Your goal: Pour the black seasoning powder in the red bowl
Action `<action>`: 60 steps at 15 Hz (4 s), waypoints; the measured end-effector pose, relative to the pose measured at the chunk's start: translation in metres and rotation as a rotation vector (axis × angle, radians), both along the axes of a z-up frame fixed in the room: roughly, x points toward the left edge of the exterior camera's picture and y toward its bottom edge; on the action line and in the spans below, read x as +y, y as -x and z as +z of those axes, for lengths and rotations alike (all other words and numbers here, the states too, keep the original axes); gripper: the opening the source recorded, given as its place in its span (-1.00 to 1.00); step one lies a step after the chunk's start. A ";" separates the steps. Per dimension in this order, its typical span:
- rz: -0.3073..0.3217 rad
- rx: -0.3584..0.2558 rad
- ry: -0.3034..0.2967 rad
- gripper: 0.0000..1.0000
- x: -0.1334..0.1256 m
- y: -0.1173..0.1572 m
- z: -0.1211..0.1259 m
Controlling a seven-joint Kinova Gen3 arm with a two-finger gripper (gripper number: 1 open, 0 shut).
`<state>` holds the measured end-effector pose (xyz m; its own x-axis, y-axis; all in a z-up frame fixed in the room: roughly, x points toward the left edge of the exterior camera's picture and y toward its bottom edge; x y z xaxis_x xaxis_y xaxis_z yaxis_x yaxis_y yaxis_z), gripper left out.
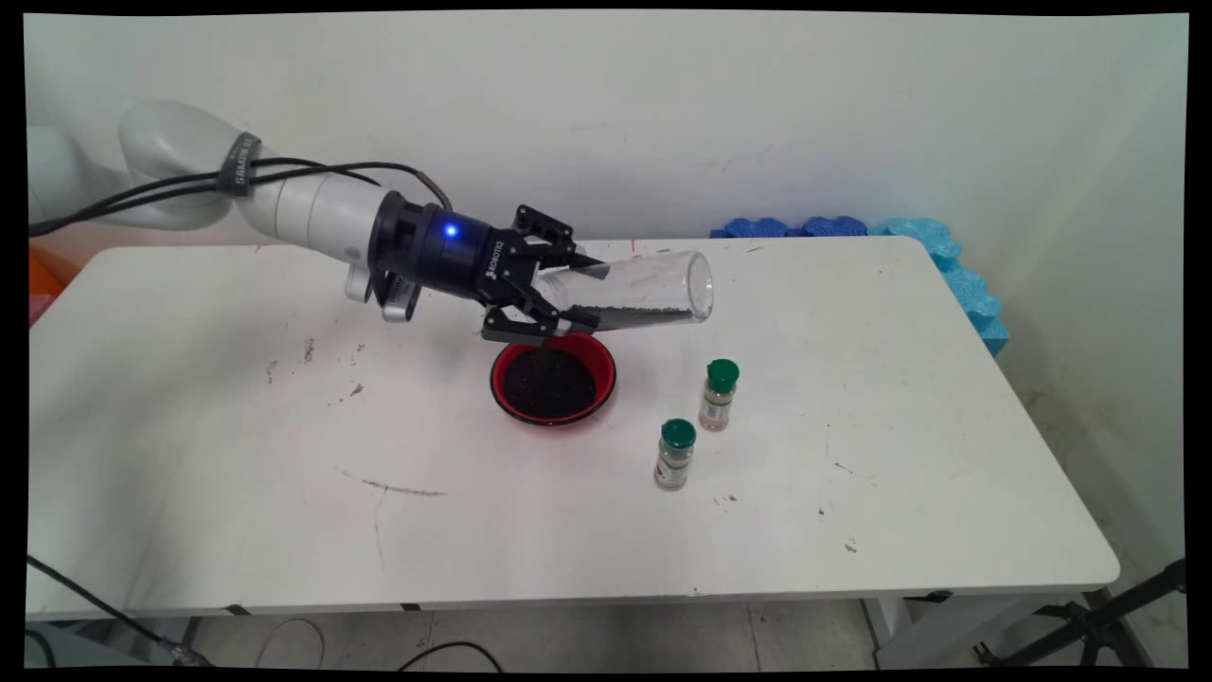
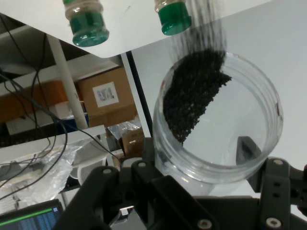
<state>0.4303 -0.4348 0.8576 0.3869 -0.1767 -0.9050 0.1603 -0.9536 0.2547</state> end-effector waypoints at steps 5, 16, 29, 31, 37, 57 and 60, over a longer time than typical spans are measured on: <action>0.022 0.029 -0.029 -1.00 0.001 0.001 -0.004; 0.071 0.139 -0.014 -1.00 -0.005 0.000 0.000; 0.095 0.202 0.014 -1.00 -0.006 -0.004 0.005; 0.097 0.207 0.017 -1.00 -0.006 -0.004 0.005; 0.089 0.203 0.043 -1.00 -0.006 -0.006 0.005; 0.017 -0.054 0.373 -1.00 -0.004 -0.014 0.053; -0.043 -0.142 0.506 -1.00 -0.002 -0.012 0.061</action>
<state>0.4421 -0.4369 0.9183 0.4822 -0.5964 -0.6416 0.0538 -0.7109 0.7012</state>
